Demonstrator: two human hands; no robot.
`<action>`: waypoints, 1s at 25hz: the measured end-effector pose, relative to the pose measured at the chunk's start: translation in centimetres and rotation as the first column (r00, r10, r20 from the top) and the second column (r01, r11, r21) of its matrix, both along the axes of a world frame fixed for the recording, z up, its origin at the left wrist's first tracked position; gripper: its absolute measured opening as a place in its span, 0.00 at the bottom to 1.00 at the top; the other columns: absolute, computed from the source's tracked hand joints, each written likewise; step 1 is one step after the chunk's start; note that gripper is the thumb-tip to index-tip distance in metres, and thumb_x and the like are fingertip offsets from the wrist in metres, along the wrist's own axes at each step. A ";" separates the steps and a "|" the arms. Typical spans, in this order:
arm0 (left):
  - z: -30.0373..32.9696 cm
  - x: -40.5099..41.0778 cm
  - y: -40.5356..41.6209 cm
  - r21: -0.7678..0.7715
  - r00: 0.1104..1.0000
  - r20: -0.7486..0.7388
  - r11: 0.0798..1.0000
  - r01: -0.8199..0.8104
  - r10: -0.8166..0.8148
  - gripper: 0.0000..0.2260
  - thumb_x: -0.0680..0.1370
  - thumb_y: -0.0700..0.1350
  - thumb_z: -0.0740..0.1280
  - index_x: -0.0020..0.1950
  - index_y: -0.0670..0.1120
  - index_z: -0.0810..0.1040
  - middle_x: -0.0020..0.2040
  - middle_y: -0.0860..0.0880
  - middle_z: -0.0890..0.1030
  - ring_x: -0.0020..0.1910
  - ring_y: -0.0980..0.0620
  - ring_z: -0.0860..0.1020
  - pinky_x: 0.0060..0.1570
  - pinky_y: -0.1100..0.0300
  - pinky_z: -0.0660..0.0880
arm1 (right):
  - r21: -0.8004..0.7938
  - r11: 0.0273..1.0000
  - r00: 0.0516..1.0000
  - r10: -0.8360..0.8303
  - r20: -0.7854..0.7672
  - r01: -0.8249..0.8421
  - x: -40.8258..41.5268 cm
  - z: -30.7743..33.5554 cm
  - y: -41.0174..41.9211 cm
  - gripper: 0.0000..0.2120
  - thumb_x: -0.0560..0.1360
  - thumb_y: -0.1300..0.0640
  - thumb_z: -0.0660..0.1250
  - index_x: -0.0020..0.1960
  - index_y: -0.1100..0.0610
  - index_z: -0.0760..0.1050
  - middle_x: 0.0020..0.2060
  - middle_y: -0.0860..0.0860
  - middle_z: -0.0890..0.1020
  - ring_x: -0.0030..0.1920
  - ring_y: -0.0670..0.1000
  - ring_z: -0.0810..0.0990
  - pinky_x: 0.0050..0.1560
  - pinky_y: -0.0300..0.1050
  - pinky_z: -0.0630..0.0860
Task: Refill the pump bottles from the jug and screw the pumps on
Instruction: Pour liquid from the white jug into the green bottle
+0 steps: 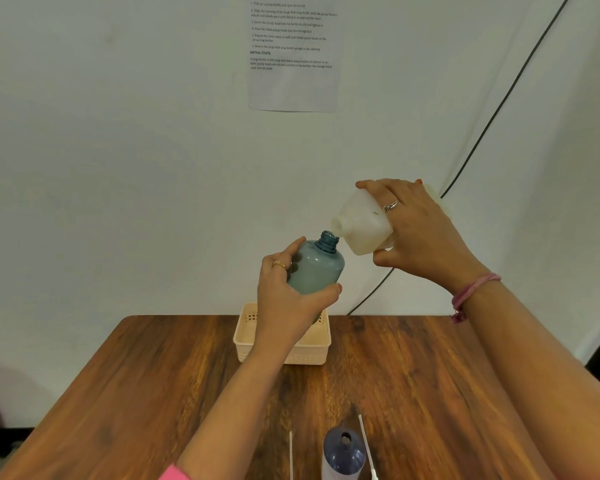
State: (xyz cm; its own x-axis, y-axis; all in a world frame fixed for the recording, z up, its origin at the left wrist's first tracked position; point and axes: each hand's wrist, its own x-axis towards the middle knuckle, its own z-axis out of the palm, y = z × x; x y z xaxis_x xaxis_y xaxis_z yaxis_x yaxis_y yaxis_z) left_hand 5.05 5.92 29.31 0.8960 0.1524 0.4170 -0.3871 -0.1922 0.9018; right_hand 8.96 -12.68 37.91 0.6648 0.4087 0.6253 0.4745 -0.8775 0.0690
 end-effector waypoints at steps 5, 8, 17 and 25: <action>0.1 0.0 0.0 -0.008 1.000 -0.002 1.000 -0.001 0.001 0.36 0.64 0.44 0.79 0.68 0.57 0.68 0.58 0.55 0.67 0.53 0.61 0.72 0.39 0.73 0.75 | -0.016 1.000 1.000 -0.001 0.010 0.002 0.1 0.1 0.0 0.46 0.57 0.58 0.78 0.72 0.54 0.62 0.64 0.55 0.72 0.63 0.58 0.69 0.69 0.62 0.58; 0.0 -0.1 0.0 0.004 1.000 0.000 1.000 -0.007 0.007 0.36 0.64 0.44 0.79 0.68 0.57 0.68 0.58 0.55 0.67 0.53 0.62 0.72 0.39 0.74 0.74 | -0.025 1.000 1.000 0.003 0.018 -0.003 0.2 0.1 0.0 0.47 0.57 0.57 0.78 0.72 0.54 0.62 0.64 0.55 0.72 0.63 0.59 0.69 0.69 0.62 0.58; -0.1 0.0 0.2 -0.005 1.000 -0.005 1.000 -0.008 0.008 0.36 0.65 0.44 0.79 0.69 0.56 0.68 0.59 0.54 0.68 0.53 0.61 0.72 0.36 0.78 0.72 | -0.044 0.999 0.999 0.018 0.046 -0.016 0.3 0.1 0.2 0.47 0.57 0.58 0.78 0.72 0.55 0.63 0.63 0.56 0.72 0.63 0.60 0.70 0.68 0.65 0.60; -0.1 0.1 0.4 -0.005 1.000 -0.007 1.000 -0.007 0.007 0.36 0.65 0.43 0.79 0.69 0.55 0.68 0.59 0.53 0.68 0.52 0.61 0.72 0.36 0.79 0.71 | -0.049 0.999 0.998 0.021 0.059 -0.018 0.5 0.3 0.3 0.46 0.57 0.58 0.78 0.72 0.55 0.63 0.62 0.56 0.73 0.63 0.60 0.70 0.69 0.64 0.57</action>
State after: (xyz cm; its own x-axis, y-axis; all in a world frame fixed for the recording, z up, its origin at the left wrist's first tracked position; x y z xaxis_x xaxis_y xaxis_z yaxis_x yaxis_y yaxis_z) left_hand 5.10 6.35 29.17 0.8978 0.1612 0.4099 -0.3792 -0.1904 0.9055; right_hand 9.41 -12.37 38.26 0.6189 0.4518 0.6426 0.4853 -0.8631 0.1394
